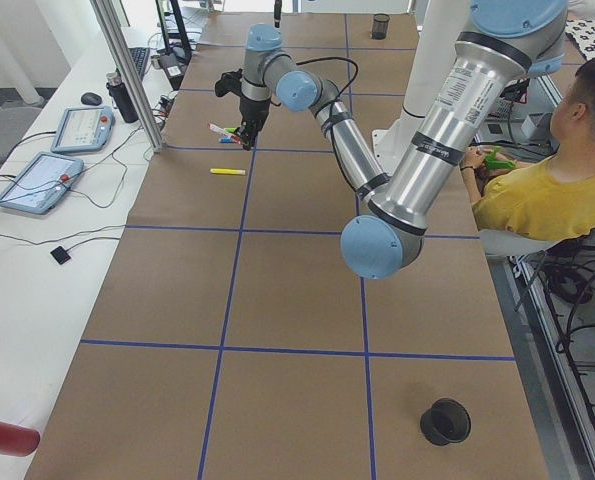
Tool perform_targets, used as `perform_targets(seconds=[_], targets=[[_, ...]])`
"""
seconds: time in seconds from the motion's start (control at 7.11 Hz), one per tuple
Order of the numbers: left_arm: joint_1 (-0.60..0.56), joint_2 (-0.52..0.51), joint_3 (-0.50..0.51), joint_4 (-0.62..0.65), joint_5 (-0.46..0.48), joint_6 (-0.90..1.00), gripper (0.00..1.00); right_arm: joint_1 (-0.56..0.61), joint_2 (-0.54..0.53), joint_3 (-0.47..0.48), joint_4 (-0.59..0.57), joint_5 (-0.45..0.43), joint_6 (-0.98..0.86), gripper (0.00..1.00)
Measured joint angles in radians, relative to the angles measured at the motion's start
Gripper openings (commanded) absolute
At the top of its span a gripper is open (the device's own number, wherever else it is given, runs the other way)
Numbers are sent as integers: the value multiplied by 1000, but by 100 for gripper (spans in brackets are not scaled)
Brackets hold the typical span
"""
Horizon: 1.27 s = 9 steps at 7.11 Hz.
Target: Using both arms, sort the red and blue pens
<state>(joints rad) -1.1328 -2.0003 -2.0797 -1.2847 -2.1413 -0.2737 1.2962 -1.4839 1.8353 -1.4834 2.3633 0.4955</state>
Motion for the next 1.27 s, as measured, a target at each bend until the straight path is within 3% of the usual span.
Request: perform_targets(seconds=[0.28, 0.7, 0.99, 1.27], targets=[[-197, 91, 13, 63, -128, 214, 0, 0, 0, -1, 0, 0, 0, 100], [-442, 324, 18, 82, -407, 297, 0, 0, 1, -2, 0, -1, 0, 100], [-559, 486, 13, 75, -453, 308, 0, 0, 2, -1, 0, -3, 0, 100], [-677, 611, -23, 73, -386, 360, 0, 0, 2, 1, 1, -15, -1, 100]])
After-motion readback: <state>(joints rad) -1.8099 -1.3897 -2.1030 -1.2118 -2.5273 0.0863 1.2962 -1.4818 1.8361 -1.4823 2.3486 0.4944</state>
